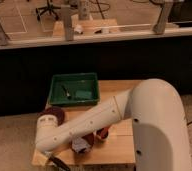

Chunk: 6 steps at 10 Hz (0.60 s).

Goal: Place brush in tray

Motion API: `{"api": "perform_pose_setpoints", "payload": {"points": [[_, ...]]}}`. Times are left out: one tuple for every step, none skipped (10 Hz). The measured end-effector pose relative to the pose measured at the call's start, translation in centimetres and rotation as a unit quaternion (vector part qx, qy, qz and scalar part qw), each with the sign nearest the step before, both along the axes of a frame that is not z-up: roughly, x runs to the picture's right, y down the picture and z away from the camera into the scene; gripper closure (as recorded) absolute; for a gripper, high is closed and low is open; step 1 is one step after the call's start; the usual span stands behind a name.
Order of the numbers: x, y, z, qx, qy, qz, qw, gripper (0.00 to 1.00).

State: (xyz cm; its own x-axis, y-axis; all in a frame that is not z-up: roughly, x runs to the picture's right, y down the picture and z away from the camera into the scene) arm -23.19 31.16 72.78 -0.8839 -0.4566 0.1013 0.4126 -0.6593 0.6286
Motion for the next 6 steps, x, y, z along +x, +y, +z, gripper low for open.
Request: {"api": "perform_pose_setpoints", "payload": {"points": [[-0.3, 0.0, 0.2, 0.000, 0.003, -0.009, 1.0000, 0.20], [-0.7, 0.2, 0.2, -0.002, 0.006, -0.020, 0.9998, 0.20], [-0.8, 0.4, 0.5, -0.003, 0.013, -0.029, 0.9995, 0.20], [-0.6, 0.8, 1.2, -0.007, 0.020, -0.033, 0.9992, 0.20], [-0.4, 1.2, 1.9, -0.011, 0.028, -0.036, 0.9989, 0.20], [-0.3, 1.5, 2.3, -0.014, 0.033, -0.039, 0.9986, 0.20]]}}
